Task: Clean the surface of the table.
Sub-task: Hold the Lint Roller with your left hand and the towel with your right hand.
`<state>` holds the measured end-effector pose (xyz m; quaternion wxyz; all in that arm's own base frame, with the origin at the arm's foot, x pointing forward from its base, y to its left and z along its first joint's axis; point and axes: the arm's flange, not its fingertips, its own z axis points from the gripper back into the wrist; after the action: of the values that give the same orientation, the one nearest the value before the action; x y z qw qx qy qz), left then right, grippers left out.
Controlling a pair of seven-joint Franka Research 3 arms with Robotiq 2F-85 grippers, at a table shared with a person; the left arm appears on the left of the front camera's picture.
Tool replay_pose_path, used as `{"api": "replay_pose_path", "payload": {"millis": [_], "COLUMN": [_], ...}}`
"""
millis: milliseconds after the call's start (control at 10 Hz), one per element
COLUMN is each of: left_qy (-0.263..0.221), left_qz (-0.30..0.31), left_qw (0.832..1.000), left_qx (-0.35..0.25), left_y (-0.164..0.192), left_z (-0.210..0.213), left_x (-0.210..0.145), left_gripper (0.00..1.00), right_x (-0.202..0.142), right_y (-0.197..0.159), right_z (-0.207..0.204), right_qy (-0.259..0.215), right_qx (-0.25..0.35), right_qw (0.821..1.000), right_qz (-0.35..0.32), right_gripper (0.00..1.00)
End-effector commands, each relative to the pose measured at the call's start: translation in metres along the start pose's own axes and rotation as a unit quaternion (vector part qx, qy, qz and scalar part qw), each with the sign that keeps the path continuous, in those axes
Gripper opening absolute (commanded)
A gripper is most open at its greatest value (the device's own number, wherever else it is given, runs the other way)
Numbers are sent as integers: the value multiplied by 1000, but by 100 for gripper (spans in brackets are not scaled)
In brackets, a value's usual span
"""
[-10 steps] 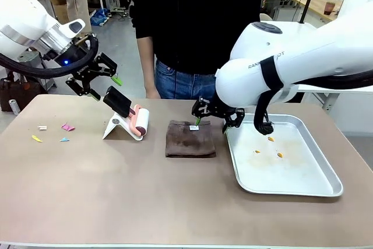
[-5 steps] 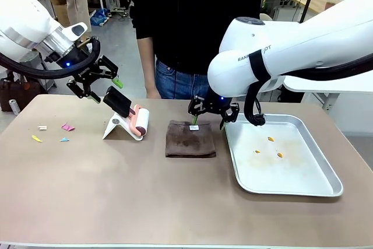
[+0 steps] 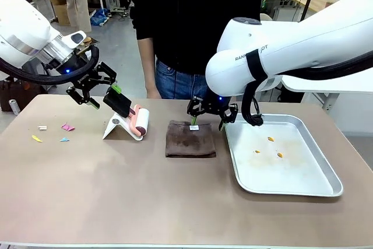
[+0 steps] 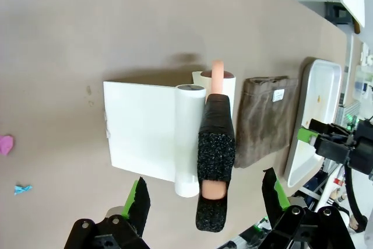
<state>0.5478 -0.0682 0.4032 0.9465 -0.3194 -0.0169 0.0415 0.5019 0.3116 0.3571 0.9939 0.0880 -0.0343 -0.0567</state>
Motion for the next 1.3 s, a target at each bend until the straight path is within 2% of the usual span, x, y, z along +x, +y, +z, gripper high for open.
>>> {"api": "replay_pose_path", "payload": {"millis": [0, 500, 1200], "left_qy": [-7, 2, -10], "left_qz": [-7, -5, -30], "left_qw": [1000, 1000, 998], "left_qx": [-27, -24, -46], "left_y": [4, 14, 15], "left_z": [0, -1, 0], "left_x": [-2, 0, -2], "left_gripper": [100, 100, 100], "right_x": [10, 22, 15], "right_y": [13, 19, 21], "right_z": [-8, -21, -48], "right_qy": [9, 25, 34], "right_qx": [-19, -59, -113], "right_qw": [1000, 998, 993], "right_qz": [-2, 0, 9], "right_gripper": [100, 100, 100]}}
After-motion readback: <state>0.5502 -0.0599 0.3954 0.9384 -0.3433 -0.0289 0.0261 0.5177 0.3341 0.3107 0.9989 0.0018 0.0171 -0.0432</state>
